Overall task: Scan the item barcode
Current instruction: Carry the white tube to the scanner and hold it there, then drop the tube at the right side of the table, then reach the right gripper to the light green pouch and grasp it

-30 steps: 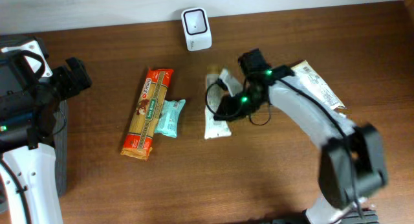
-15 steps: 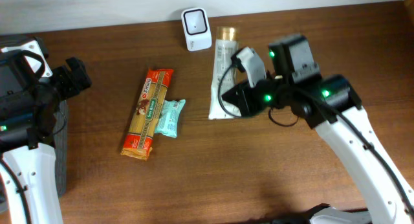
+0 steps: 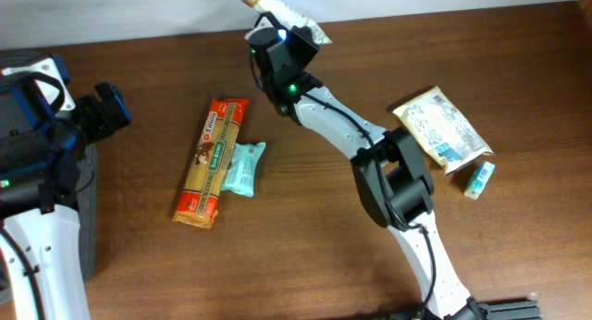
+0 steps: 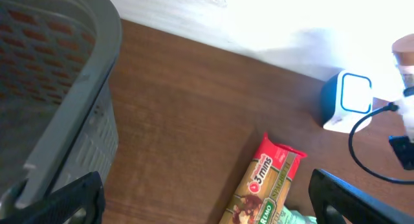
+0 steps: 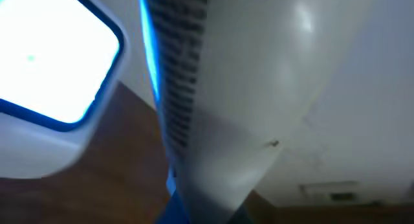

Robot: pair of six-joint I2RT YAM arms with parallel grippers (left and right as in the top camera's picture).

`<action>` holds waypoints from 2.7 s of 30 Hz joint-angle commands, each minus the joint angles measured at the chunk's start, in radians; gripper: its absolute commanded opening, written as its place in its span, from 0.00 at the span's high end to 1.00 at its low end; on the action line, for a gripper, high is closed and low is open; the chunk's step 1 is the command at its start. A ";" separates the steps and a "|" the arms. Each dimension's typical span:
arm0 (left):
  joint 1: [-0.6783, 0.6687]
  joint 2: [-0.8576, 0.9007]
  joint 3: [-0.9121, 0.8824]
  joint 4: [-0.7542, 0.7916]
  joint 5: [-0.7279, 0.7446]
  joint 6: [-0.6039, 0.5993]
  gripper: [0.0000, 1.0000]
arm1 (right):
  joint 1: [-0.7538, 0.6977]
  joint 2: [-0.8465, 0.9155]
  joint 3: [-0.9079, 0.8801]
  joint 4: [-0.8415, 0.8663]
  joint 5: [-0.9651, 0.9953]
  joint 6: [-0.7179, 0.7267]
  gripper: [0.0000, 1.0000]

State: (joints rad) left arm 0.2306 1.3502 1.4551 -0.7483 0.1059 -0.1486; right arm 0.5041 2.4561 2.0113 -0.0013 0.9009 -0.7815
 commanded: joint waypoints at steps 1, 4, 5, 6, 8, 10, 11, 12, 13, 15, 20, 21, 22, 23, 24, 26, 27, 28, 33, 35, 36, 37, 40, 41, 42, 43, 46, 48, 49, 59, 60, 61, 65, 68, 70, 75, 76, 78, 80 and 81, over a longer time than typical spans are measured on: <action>0.003 -0.005 0.003 0.002 0.010 0.020 0.01 | -0.028 0.028 0.031 0.028 0.072 -0.053 0.96; 0.003 -0.005 0.003 0.002 0.010 0.019 0.01 | -0.024 0.039 0.029 0.002 0.035 -0.049 0.96; 0.003 -0.005 0.003 0.002 0.011 0.019 0.01 | -0.021 0.039 0.029 0.002 0.034 -0.049 0.96; 0.003 -0.005 0.003 0.002 0.010 0.020 0.01 | -0.020 0.039 0.029 0.002 0.035 -0.049 0.96; 0.003 -0.005 0.003 0.002 0.010 0.019 0.01 | -0.020 0.039 0.029 -0.010 0.035 -0.049 0.96; 0.003 -0.005 0.003 0.002 0.010 0.019 0.01 | -0.020 0.039 0.029 -0.010 0.035 -0.049 0.96; 0.003 -0.005 0.003 0.002 0.010 0.020 0.01 | -0.019 0.039 0.029 -0.010 0.035 -0.049 0.96; 0.003 -0.005 0.003 0.002 0.010 0.019 0.01 | -0.019 0.039 0.029 -0.010 0.037 -0.049 0.96; 0.003 -0.005 0.003 0.002 0.010 0.019 0.01 | -0.014 0.037 0.029 -0.011 0.049 -0.050 0.96; 0.003 -0.005 0.003 0.002 0.010 0.019 0.01 | -0.001 0.010 0.029 -0.034 0.050 -0.049 0.96; 0.003 -0.005 0.003 0.002 0.010 0.019 0.01 | 0.045 -0.210 0.029 -0.338 -0.100 0.142 0.96; 0.003 -0.005 0.003 0.002 0.010 0.019 0.01 | 0.059 -0.311 0.029 -0.504 -0.225 0.271 0.96; 0.003 -0.005 0.003 0.002 0.010 0.019 0.01 | 0.063 -0.389 0.029 -0.635 -0.360 0.367 0.96; 0.003 -0.005 0.003 0.002 0.010 0.019 0.01 | 0.061 -0.462 0.029 -0.747 -0.488 0.453 0.96; 0.003 -0.005 0.003 0.002 0.010 0.019 0.01 | 0.037 -0.561 0.029 -0.929 -0.615 0.610 0.96; 0.003 -0.005 0.003 0.002 0.010 0.019 0.01 | -0.017 -0.628 0.029 -1.160 -0.666 0.787 0.96; 0.003 -0.005 0.003 0.002 0.010 0.019 0.01 | -0.072 -0.632 0.029 -1.337 -0.666 0.882 0.96; 0.003 -0.005 0.003 0.002 0.010 0.019 0.01 | -0.110 -0.622 0.014 -1.434 -0.666 0.934 0.96; 0.003 -0.005 0.003 0.002 0.010 0.019 0.01 | -0.379 -0.608 -0.382 -1.415 -0.667 1.226 0.96; 0.003 -0.005 0.003 0.002 0.010 0.019 0.01 | -0.484 -0.608 -0.495 -1.295 -0.722 1.235 0.96; 0.003 -0.005 0.003 0.002 0.010 0.019 0.01 | -0.539 -0.608 -0.550 -1.236 -0.740 1.235 0.91; 0.003 -0.005 0.003 0.002 0.010 0.019 0.01 | -0.585 -0.608 -0.574 -1.194 -0.742 1.225 0.74; 0.003 -0.005 0.003 0.002 0.010 0.019 0.01 | -0.584 -0.609 -0.494 -1.148 -0.995 0.972 0.47; 0.003 -0.005 0.003 0.002 0.011 0.019 0.01 | -0.566 -0.609 -0.439 -1.169 -1.105 0.922 0.47; 0.003 -0.005 0.003 0.002 0.010 0.019 0.01 | -0.525 -0.609 -0.389 -1.167 -1.271 0.861 0.47; 0.003 -0.005 0.003 0.002 0.010 0.019 0.01 | -0.462 -0.609 -0.381 -1.126 -1.392 0.851 0.47; 0.003 -0.005 0.003 0.002 0.010 0.019 0.01 | -0.273 -0.566 -0.401 -0.974 -1.440 0.999 0.47; 0.003 -0.005 0.003 0.002 0.010 0.019 0.01 | -0.138 -0.480 -0.412 -0.864 -1.440 1.139 0.47; 0.003 -0.005 0.003 0.002 0.010 0.019 0.01 | -0.102 -0.448 -0.412 -0.837 -1.445 1.168 0.47; 0.003 -0.005 0.003 0.002 0.010 0.019 0.01 | 0.111 -0.158 -0.414 -0.523 -1.436 1.318 0.69; 0.003 -0.005 0.003 0.002 0.010 0.019 0.01 | 0.110 -0.158 -0.414 -0.533 -1.435 1.313 0.80; 0.003 -0.005 0.003 0.002 0.010 0.019 0.01 | 0.110 -0.159 -0.414 -0.540 -1.435 1.312 0.83; 0.003 -0.005 0.003 0.002 0.010 0.019 0.01 | 0.081 -0.245 -0.339 -0.725 -1.439 1.079 0.87; 0.003 -0.005 0.003 0.002 0.010 0.019 0.01 | 0.076 -0.274 -0.188 -1.191 -1.249 0.567 0.83; 0.003 -0.005 0.003 0.002 0.010 0.019 0.01 | 0.065 -0.273 -0.188 -1.308 -0.926 0.464 0.43; 0.003 -0.005 0.003 0.002 0.010 0.019 0.01 | 0.042 -0.273 -0.081 -1.299 -1.226 0.555 0.44; 0.003 -0.005 0.003 0.002 0.010 0.019 0.01 | 0.055 -0.273 -0.077 -1.285 -1.434 0.558 0.55; 0.003 -0.005 0.003 0.002 0.010 0.019 0.01 | 0.119 -0.267 -0.094 -1.282 -1.570 0.567 0.61; 0.003 -0.005 0.003 0.002 0.010 0.019 0.01 | 0.207 -0.241 -0.144 -1.288 -1.477 0.655 0.56; 0.003 -0.005 0.003 0.002 0.010 0.019 0.01 | 0.235 -0.235 -0.203 -1.281 -1.381 0.731 0.56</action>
State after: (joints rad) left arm 0.2306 1.3502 1.4551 -0.7490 0.1059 -0.1486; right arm 0.6945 2.2059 1.8847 -1.2839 -0.5610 -0.1646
